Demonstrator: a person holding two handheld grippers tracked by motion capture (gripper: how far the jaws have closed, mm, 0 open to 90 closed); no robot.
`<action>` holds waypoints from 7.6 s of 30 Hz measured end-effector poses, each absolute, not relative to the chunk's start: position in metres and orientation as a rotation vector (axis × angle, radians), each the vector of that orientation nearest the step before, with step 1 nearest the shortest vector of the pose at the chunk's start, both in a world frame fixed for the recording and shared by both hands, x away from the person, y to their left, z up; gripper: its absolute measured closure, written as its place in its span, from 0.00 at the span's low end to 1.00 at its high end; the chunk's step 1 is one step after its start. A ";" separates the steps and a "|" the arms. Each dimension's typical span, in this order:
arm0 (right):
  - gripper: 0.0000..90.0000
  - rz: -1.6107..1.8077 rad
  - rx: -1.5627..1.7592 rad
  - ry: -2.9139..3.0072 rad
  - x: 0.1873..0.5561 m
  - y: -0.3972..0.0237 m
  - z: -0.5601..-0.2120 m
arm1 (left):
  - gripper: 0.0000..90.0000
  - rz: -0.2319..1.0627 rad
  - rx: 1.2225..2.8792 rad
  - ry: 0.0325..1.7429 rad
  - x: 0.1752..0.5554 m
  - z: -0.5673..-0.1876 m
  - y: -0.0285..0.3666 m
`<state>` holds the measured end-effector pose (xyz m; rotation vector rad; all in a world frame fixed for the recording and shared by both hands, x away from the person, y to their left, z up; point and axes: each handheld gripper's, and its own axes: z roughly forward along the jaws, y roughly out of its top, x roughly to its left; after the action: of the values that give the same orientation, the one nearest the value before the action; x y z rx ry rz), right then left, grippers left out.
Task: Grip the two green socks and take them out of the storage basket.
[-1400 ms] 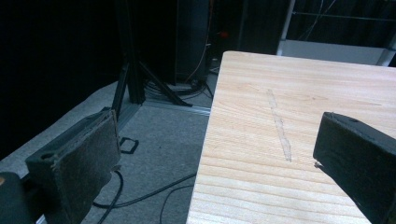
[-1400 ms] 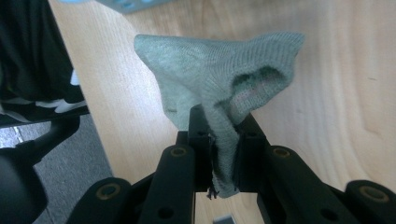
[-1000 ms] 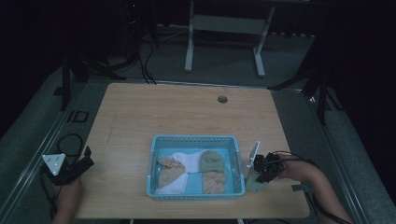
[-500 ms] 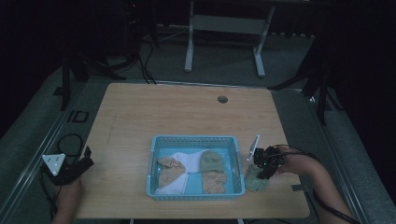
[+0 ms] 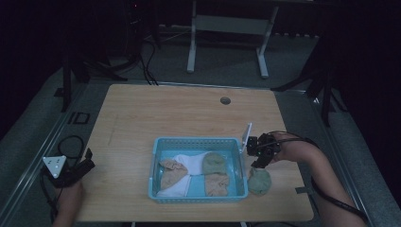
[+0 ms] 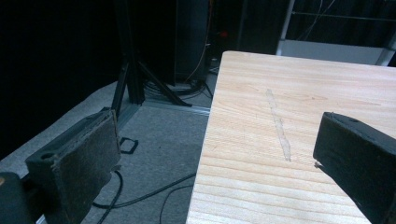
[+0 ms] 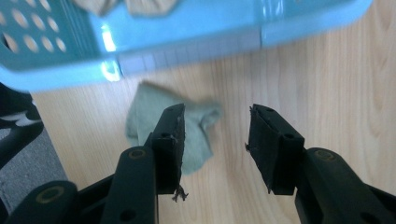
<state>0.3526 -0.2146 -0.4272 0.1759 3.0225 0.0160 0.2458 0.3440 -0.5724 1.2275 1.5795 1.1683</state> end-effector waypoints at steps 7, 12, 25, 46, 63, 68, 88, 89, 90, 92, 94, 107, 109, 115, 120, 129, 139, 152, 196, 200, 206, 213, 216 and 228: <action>0.62 0.026 0.088 3.023 0.355 -0.183 -0.424 | 0.01 1.167 1.228 1.577 0.246 -0.572 0.344; 0.62 -0.001 0.036 3.043 0.359 -0.160 -0.434 | 0.01 1.161 1.226 1.576 0.246 -0.572 0.345; 0.53 -0.063 -0.053 3.082 0.364 -0.119 -0.463 | 0.01 1.156 1.223 1.574 0.246 -0.573 0.345; 0.77 -0.125 -0.005 3.063 0.371 -0.096 -0.498 | 0.01 1.154 1.221 1.576 0.246 -0.573 0.345; 0.89 -0.051 -0.054 3.052 0.361 -0.102 -0.451 | 0.01 1.156 1.222 1.578 0.246 -0.572 0.345; 0.89 -0.009 -0.055 3.025 0.358 -0.105 -0.429 | 0.01 1.156 1.223 1.579 0.246 -0.572 0.345; 0.89 0.098 -0.034 2.972 0.352 -0.117 -0.378 | 0.01 1.155 1.222 1.580 0.246 -0.572 0.345; 0.89 0.094 -0.024 2.963 0.352 -0.118 -0.377 | 0.01 1.155 1.222 1.581 0.246 -0.572 0.345; 0.89 0.096 -0.014 2.957 0.354 -0.120 -0.377 | 0.01 1.156 1.224 1.580 0.246 -0.572 0.345; 0.89 0.089 0.008 2.949 0.355 -0.123 -0.376 | 0.01 1.156 1.224 1.580 0.246 -0.572 0.345; 0.89 0.084 0.028 2.948 0.357 -0.128 -0.377 | 0.01 1.156 1.224 1.580 0.246 -0.572 0.345; 0.89 0.084 0.177 2.944 0.365 -0.182 -0.379 | 0.01 1.156 1.227 1.581 0.246 -0.572 0.345; 0.89 0.077 0.205 2.945 0.366 -0.193 -0.379 | 0.01 1.156 1.227 1.580 0.246 -0.572 0.345; 0.89 0.074 0.293 2.926 0.367 -0.222 -0.375 | 0.01 1.158 1.226 1.580 0.246 -0.572 0.345; 0.89 0.065 0.353 2.916 0.371 -0.241 -0.375 | 0.01 1.160 1.226 1.580 0.246 -0.572 0.345; 0.89 0.048 0.403 2.922 0.382 -0.255 -0.389 | 0.01 1.160 1.224 1.579 0.246 -0.572 0.345; 0.89 0.066 0.415 2.952 0.399 -0.260 -0.440 | 0.01 1.161 1.226 1.577 0.246 -0.572 0.345; 0.79 0.021 0.419 3.042 0.393 -0.259 -0.509 | 0.01 1.162 1.226 1.579 0.246 -0.572 0.345; 0.13 0.753 1.334 2.371 0.362 -0.397 -0.521 | 0.01 1.159 1.228 1.579 0.246 -0.572 0.345; 0.13 0.793 1.414 2.271 0.353 -0.407 -0.532 | 0.01 1.159 1.229 1.579 0.246 -0.572 0.345; 0.13 0.882 1.544 2.073 0.339 -0.417 -0.547 | 0.01 1.160 1.227 1.577 0.246 -0.572 0.345; 0.12 0.967 1.536 1.894 0.317 -0.417 -0.553 | 0.01 1.161 1.224 1.577 0.246 -0.572 0.344; 0.12 1.014 1.529 1.880 0.310 -0.418 -0.555 | 0.01 1.163 1.223 1.577 0.246 -0.572 0.344; 0.12 1.073 1.522 1.609 0.282 -0.417 -0.559 | 0.01 1.161 1.222 1.578 0.246 -0.572 0.344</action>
<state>0.2821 -0.4166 -0.5590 1.5221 1.6092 1.0728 0.2457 0.3445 -0.5725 1.2223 1.5777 1.1612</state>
